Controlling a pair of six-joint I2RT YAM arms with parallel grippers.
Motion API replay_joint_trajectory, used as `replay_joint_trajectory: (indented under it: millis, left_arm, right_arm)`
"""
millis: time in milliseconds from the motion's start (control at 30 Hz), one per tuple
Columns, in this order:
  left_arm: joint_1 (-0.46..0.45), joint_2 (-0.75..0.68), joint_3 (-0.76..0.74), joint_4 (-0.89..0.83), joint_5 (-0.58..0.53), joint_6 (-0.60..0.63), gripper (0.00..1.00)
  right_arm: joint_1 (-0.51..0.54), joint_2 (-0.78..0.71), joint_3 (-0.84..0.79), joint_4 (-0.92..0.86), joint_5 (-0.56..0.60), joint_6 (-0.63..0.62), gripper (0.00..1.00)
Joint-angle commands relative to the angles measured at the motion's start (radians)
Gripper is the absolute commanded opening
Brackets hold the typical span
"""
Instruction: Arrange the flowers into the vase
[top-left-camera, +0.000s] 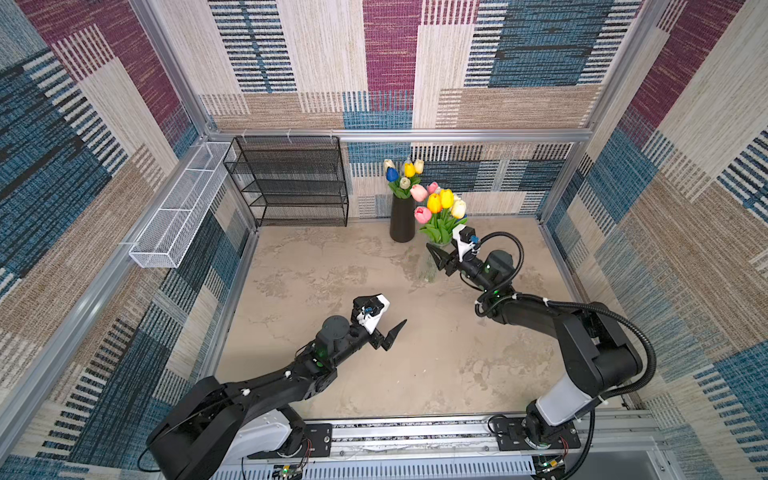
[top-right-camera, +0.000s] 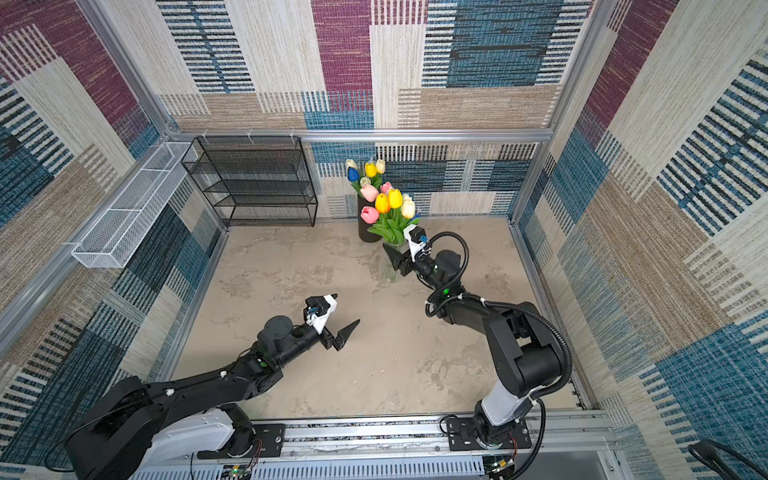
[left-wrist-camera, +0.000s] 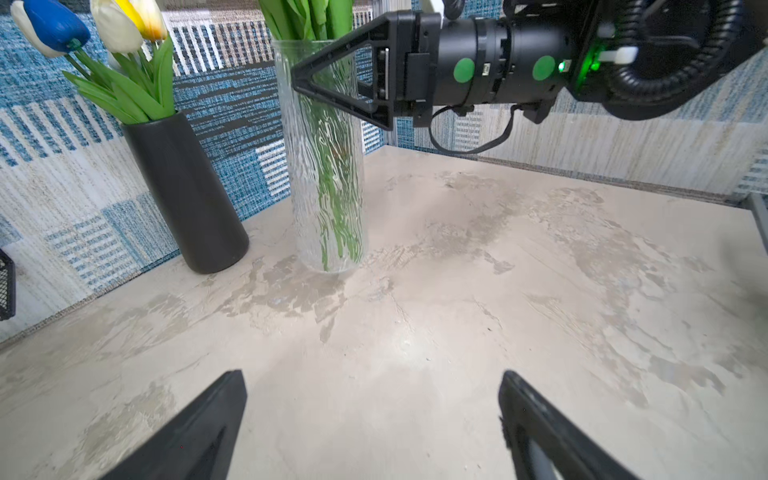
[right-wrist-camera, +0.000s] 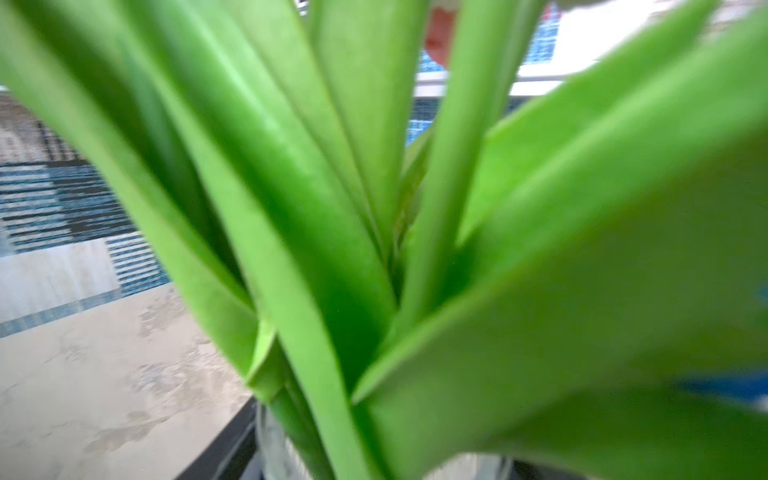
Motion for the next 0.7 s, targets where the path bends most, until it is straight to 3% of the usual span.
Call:
replay_joint_trajectory:
  millis: [0, 133, 333, 667]
  left_arm:
    - [0.001, 0.058, 0.032, 0.166, -0.005, -0.007, 0.98]
    - [0.001, 0.082, 0.074, 0.122, 0.031, -0.005, 0.99]
    - [0.001, 0.073, 0.073, 0.092, 0.012, -0.019, 0.99]
    - [0.001, 0.065, 0.076, 0.079, 0.004, -0.035, 0.99]
  right_arm:
    - [-0.077, 0.082, 0.123, 0.028, 0.008, -0.004, 0.26]
    - [-0.159, 0.232, 0.305, 0.006, -0.03, 0.052, 0.26]
    - [-0.172, 0.437, 0.549, -0.065, -0.06, 0.038, 0.26]
    - [-0.172, 0.624, 0.747, -0.069, -0.105, 0.048, 0.29]
